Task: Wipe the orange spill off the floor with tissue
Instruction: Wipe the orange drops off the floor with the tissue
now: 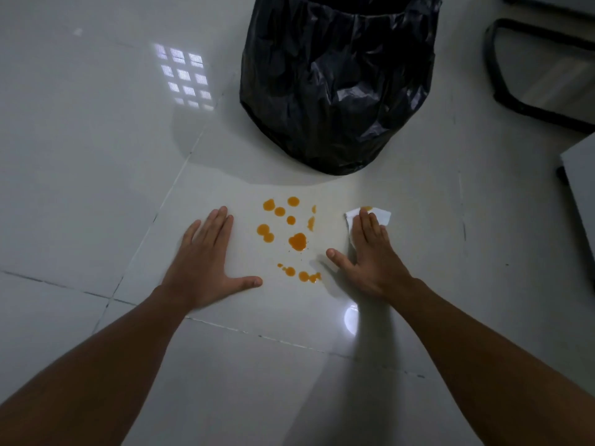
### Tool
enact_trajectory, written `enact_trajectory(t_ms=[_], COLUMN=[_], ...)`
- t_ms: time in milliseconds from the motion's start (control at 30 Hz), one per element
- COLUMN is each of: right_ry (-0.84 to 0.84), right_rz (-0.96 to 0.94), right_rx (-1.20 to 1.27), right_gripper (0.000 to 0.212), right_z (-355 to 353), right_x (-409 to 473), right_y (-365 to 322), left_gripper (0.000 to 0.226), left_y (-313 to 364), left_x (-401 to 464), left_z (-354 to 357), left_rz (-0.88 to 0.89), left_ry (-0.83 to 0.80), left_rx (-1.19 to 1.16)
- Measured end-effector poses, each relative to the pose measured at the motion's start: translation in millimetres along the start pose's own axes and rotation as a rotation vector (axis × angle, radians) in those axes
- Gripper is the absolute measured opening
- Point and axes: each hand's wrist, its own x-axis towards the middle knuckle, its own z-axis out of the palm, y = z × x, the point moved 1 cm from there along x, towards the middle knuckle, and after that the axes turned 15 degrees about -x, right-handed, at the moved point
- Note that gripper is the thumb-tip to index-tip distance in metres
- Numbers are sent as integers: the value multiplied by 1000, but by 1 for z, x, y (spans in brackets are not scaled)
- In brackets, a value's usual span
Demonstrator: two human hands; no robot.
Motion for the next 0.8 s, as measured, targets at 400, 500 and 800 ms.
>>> enact_trajectory(t_ms=[400, 500, 800], right_ry=[-31, -22, -64], right_rz=[-153, -190, -311], right_rx=[-17, -24, -56], right_gripper=[110, 110, 109], right_z=[-16, -19, -32], right_x=[55, 65, 95], right_y=[-25, -35, -87], left_gripper=[138, 138, 142], left_y=[-1, 1, -1], left_x=[1, 2, 2], left_z=[1, 1, 2], left_rz=[-9, -59, -78], left_ry=[5, -19, -27], left_rx=[-2, 74, 30])
